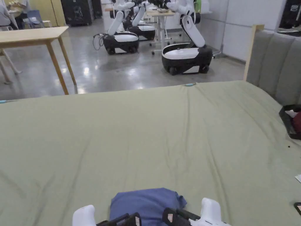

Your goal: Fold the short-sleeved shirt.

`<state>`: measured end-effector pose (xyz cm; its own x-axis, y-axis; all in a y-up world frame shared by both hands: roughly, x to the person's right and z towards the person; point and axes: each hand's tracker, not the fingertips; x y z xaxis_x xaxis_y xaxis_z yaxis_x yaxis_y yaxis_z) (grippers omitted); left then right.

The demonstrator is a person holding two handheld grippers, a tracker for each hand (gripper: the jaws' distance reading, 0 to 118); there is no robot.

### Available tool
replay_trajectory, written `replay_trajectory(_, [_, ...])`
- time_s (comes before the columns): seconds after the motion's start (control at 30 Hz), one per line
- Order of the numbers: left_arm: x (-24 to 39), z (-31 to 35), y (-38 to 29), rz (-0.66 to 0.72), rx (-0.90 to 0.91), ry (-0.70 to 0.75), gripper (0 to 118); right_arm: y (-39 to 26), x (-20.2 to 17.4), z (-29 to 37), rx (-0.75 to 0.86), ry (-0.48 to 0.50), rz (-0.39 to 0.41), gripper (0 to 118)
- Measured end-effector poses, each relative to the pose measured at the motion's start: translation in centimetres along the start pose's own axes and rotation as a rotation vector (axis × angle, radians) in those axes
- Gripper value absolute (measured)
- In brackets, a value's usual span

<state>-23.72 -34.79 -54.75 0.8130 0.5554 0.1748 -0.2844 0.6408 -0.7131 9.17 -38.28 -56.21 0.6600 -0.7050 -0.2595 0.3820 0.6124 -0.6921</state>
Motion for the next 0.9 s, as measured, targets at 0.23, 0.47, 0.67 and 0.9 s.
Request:
replay_trajectory(0.23, [-7.3,-2.9,-0.7,0.340,-0.088,-0.166,118,-2.3,3.4,-0.4,-0.033,-0.140,-0.126,1])
replay_trajectory(0.47, [-6.6,-8.1,-1.5,0.571,-0.100,-0.317,26,-2.2,2.3,-0.2,-0.026,-0.153,-0.042,1])
replay_trajectory(0.67, [-7.6,-5.0,-0.2,0.493,-0.094,-0.245,26,-2.1,-0.6,1.1,0.015,-0.160,0.040,1])
replay_trajectory(0.9, [-18.8,8.3,5.1,0.315,-0.042,-0.049,26,-3.2,-5.4,1.1,-0.006,-0.180,0.153,1])
